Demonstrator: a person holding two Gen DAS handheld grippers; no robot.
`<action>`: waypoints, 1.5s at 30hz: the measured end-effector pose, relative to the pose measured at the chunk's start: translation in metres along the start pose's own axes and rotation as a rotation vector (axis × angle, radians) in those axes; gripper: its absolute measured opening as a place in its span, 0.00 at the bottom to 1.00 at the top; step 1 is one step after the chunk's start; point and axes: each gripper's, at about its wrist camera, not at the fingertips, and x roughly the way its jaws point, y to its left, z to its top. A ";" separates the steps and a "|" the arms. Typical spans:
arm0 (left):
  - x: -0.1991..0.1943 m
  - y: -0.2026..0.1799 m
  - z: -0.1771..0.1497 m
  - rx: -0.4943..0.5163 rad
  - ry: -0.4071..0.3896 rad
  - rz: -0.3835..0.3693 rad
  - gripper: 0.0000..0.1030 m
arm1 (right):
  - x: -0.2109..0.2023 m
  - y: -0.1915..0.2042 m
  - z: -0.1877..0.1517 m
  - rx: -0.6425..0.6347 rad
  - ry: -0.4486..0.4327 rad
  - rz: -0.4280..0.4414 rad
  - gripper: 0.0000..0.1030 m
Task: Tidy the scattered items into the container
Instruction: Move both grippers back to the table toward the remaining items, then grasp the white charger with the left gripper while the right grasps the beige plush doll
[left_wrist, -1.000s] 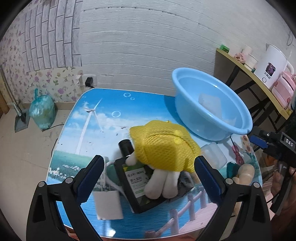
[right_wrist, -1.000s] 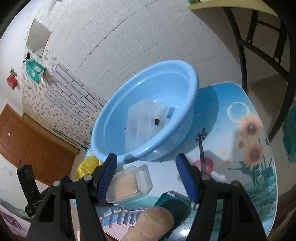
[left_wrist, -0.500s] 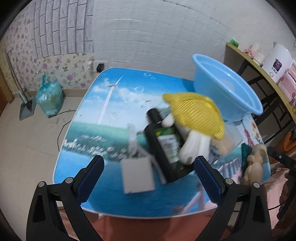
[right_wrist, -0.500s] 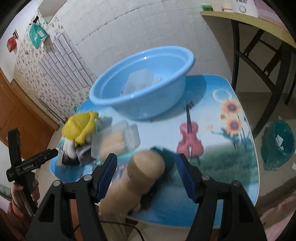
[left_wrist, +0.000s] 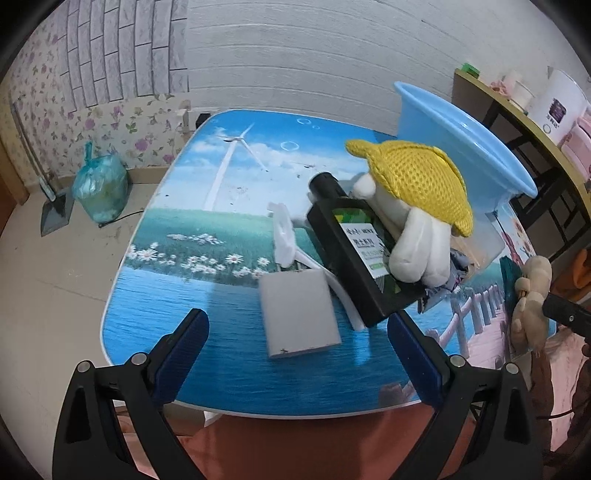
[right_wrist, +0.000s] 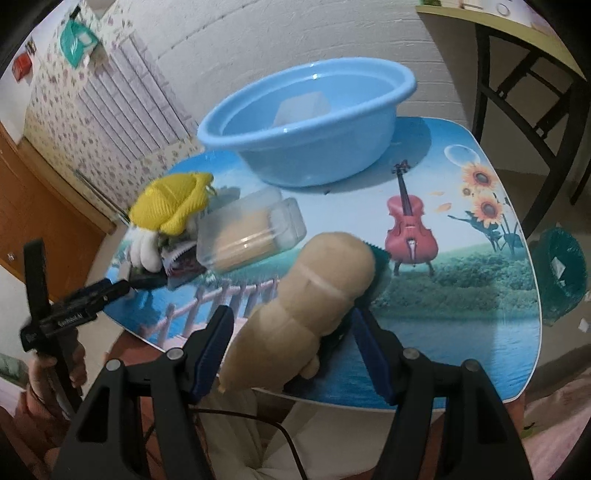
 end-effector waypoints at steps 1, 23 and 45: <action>0.001 -0.001 -0.001 0.011 -0.001 0.006 0.95 | 0.002 0.002 -0.001 -0.006 0.006 -0.005 0.64; -0.007 0.000 -0.008 0.036 -0.032 0.031 0.41 | 0.007 -0.005 0.002 -0.028 0.002 -0.011 0.60; 0.002 -0.009 -0.008 0.059 0.023 0.076 0.38 | 0.003 -0.019 0.003 -0.204 0.034 -0.211 0.62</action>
